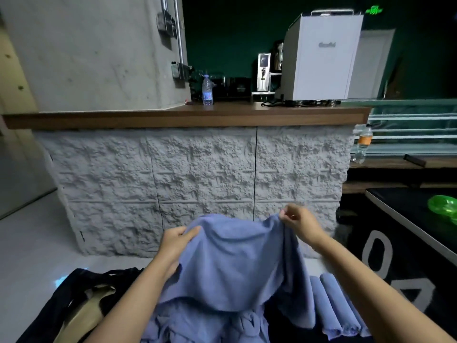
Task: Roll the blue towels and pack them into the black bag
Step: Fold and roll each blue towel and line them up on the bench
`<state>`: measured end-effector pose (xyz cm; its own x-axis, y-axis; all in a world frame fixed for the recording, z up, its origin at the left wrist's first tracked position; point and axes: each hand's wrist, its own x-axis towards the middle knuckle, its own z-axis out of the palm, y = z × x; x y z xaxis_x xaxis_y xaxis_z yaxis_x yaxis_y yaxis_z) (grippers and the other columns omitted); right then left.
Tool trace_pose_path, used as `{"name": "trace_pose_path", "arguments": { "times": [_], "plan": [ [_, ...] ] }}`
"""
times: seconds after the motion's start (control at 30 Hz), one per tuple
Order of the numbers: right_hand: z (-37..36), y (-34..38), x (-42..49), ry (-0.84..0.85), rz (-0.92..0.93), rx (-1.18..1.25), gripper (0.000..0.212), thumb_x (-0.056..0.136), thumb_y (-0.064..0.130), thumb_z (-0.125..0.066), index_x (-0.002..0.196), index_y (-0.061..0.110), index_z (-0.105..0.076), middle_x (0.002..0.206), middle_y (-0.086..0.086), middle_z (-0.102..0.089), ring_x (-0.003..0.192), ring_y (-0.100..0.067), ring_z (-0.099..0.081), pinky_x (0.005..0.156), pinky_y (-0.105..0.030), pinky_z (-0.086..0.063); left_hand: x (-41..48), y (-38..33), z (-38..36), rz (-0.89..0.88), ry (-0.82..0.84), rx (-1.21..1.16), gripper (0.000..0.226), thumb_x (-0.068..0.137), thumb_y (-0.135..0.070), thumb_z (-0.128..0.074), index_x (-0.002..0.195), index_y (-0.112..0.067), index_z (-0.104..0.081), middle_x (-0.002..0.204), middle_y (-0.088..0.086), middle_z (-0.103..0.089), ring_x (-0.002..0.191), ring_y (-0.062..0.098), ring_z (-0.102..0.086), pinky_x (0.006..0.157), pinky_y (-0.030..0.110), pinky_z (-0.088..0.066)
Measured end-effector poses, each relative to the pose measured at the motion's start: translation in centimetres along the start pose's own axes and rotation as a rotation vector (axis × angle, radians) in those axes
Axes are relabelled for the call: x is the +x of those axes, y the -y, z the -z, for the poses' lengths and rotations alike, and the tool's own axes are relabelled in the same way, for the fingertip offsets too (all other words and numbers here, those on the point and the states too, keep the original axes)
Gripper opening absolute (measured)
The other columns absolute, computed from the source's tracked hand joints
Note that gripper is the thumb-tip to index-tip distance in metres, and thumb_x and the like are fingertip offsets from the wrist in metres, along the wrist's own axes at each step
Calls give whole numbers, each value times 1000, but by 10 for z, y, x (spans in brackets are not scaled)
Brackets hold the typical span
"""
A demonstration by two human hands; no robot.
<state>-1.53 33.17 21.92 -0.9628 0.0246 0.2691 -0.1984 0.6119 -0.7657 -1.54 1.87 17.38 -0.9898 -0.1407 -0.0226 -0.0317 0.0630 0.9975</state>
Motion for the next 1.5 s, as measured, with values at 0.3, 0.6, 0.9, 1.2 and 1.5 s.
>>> {"name": "trace_pose_path", "arguments": {
  "times": [0.3, 0.6, 0.9, 1.2, 1.5],
  "plan": [
    [-27, 93, -12, 202, 310, 421, 14, 92, 2, -55, 83, 13, -58, 74, 6, -54, 69, 0, -49, 68, -12, -38, -47, -83, -74, -197, 250, -74, 6, 84, -10, -68, 85, -5, -70, 85, 8, -69, 77, 14, -61, 67, 25, -48],
    [-18, 62, -36, 263, 188, 725, 19, 76, 17, -76, 77, 19, -58, 61, -6, -42, 61, -14, -40, 55, -21, -35, -50, -117, -40, -253, 55, -145, 4, 84, -6, -67, 85, -4, -70, 80, 9, -70, 69, 16, -63, 62, 25, -51],
    [41, 12, -51, 269, 126, 549, 34, 75, 13, -72, 99, 3, -49, 51, 3, -38, 45, -5, -29, 44, -14, -25, -22, -110, 15, -175, -150, -151, 8, 83, -5, -68, 77, -10, -69, 76, 5, -69, 71, 19, -60, 70, 29, -50],
    [37, 48, -64, 269, 175, 635, 34, 75, 46, -74, 87, 14, -72, 80, -3, -68, 76, -7, -59, 73, -16, -47, -17, -100, 13, -86, -189, -157, 9, 84, -4, -66, 76, -1, -65, 79, 13, -65, 71, 21, -58, 68, 32, -47],
    [8, 133, -64, 323, 395, 252, 22, 74, 1, -76, 81, 20, -67, 65, 7, -64, 64, -4, -54, 64, -18, -43, -49, -104, -28, -88, 123, 64, 12, 80, -5, -70, 86, 4, -68, 83, 16, -69, 72, 19, -60, 66, 30, -47]
  ]
}}
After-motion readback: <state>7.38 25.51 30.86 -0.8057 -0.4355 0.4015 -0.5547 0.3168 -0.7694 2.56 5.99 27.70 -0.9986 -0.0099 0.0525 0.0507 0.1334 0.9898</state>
